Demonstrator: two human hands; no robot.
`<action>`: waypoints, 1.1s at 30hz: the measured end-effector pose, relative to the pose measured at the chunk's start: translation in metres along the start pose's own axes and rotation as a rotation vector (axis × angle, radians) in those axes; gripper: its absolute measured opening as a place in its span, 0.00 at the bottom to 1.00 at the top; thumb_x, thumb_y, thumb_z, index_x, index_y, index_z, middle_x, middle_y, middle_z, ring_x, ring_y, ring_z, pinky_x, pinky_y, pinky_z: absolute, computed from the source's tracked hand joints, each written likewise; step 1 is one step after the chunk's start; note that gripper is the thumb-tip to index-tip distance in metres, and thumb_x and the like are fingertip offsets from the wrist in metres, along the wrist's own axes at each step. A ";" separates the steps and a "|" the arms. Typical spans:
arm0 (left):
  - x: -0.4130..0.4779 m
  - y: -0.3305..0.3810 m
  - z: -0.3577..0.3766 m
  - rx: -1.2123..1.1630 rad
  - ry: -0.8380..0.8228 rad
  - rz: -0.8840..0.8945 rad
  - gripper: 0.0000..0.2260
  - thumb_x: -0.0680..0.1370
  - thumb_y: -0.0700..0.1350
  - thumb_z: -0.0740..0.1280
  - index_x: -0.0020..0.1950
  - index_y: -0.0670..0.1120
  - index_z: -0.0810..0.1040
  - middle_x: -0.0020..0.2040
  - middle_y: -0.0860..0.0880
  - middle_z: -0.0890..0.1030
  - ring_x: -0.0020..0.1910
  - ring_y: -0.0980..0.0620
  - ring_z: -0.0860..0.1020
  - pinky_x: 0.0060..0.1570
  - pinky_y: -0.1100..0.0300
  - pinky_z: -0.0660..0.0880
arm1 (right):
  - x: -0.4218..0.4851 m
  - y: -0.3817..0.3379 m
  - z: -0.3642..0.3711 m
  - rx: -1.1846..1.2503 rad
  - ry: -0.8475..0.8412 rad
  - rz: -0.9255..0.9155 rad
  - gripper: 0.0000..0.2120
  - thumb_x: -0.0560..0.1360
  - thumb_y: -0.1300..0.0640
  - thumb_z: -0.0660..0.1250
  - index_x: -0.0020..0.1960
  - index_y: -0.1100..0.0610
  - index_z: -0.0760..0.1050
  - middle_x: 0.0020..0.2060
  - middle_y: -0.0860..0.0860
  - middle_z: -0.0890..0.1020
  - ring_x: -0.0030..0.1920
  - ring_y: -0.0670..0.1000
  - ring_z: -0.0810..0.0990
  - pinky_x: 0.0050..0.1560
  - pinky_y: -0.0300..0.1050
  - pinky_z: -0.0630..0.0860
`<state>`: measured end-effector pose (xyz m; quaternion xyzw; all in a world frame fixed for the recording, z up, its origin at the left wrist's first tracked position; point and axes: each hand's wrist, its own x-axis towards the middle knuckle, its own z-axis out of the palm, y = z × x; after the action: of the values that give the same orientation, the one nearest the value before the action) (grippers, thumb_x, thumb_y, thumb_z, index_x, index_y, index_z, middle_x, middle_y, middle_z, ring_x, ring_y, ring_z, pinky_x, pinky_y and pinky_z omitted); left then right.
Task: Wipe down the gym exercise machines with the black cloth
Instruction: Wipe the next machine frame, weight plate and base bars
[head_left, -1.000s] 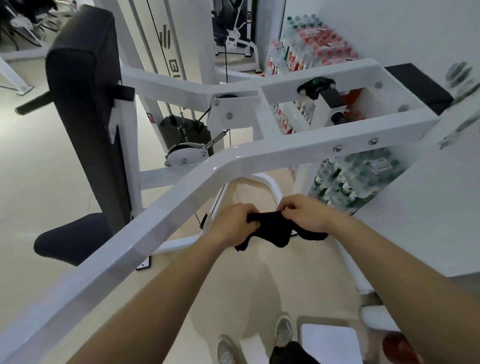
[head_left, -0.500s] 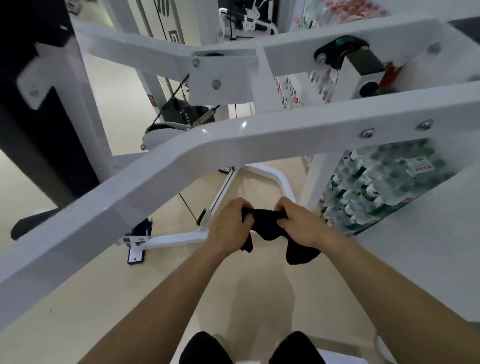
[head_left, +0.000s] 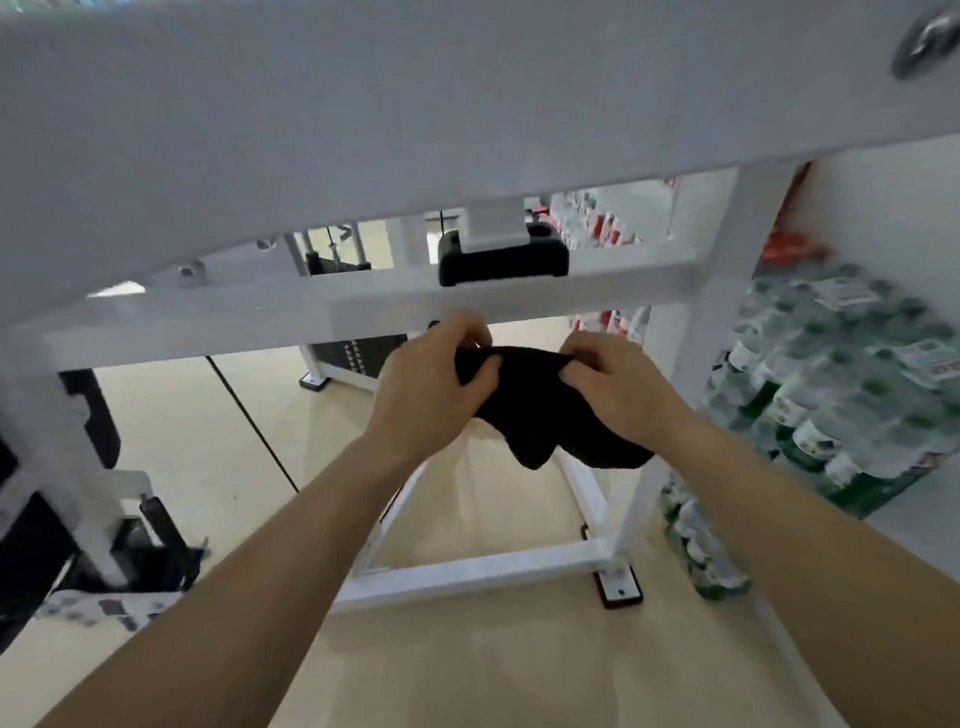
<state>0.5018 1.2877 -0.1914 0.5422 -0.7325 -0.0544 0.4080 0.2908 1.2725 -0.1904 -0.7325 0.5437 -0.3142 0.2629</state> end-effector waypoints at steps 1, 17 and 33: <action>0.002 -0.001 0.005 0.010 0.031 0.030 0.07 0.76 0.48 0.71 0.49 0.50 0.74 0.41 0.54 0.80 0.40 0.50 0.78 0.42 0.54 0.76 | 0.003 0.008 -0.001 -0.014 0.058 -0.025 0.11 0.78 0.58 0.63 0.38 0.48 0.73 0.32 0.42 0.76 0.37 0.44 0.75 0.40 0.42 0.67; 0.081 0.057 0.076 0.450 0.380 0.481 0.14 0.74 0.37 0.67 0.60 0.38 0.78 0.64 0.37 0.76 0.49 0.38 0.79 0.47 0.48 0.78 | 0.041 0.010 -0.076 -0.883 0.835 -0.371 0.12 0.81 0.50 0.61 0.59 0.57 0.72 0.48 0.56 0.79 0.44 0.61 0.79 0.35 0.49 0.68; 0.103 0.041 0.067 0.970 0.170 0.804 0.17 0.83 0.53 0.55 0.49 0.44 0.78 0.44 0.46 0.82 0.45 0.42 0.77 0.49 0.48 0.69 | 0.049 0.051 -0.026 -0.820 0.571 -0.415 0.26 0.73 0.51 0.60 0.67 0.63 0.71 0.62 0.59 0.77 0.66 0.61 0.73 0.73 0.58 0.64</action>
<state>0.4188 1.1935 -0.1584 0.3503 -0.7853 0.4844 0.1610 0.2494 1.2105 -0.2012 -0.7525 0.5154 -0.3080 -0.2705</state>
